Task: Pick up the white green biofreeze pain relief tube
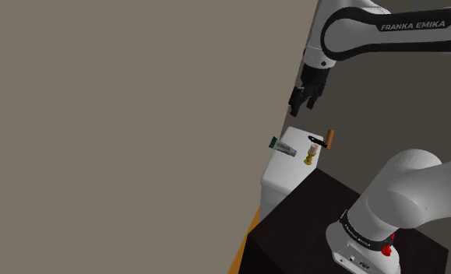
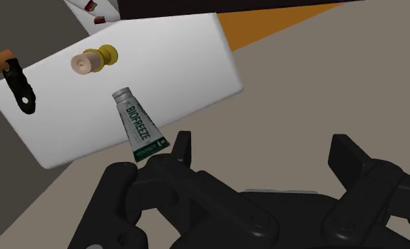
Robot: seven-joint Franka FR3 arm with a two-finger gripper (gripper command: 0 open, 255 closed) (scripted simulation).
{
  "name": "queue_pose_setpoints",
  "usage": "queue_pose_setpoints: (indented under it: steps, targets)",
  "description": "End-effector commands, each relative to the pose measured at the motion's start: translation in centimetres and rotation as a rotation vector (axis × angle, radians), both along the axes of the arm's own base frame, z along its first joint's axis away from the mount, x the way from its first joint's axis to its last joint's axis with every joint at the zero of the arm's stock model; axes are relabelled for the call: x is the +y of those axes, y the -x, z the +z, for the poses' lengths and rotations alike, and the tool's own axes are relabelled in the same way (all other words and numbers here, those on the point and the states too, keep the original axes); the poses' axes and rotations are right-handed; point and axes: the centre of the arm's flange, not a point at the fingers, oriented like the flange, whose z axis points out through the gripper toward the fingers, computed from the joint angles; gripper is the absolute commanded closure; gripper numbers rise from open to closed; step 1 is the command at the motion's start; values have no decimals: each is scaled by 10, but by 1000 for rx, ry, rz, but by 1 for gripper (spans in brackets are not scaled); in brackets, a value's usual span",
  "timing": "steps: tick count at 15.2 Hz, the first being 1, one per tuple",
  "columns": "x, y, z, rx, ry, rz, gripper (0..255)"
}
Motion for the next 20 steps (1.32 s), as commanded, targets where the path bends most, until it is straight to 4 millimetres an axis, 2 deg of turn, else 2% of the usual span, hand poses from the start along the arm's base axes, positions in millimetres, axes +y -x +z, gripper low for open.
queue_pose_setpoints:
  steps: [1,20]
  targets:
    - [-11,-8,-24,3,8,23,0]
    - [-126,-77,-231,40,77,221,0]
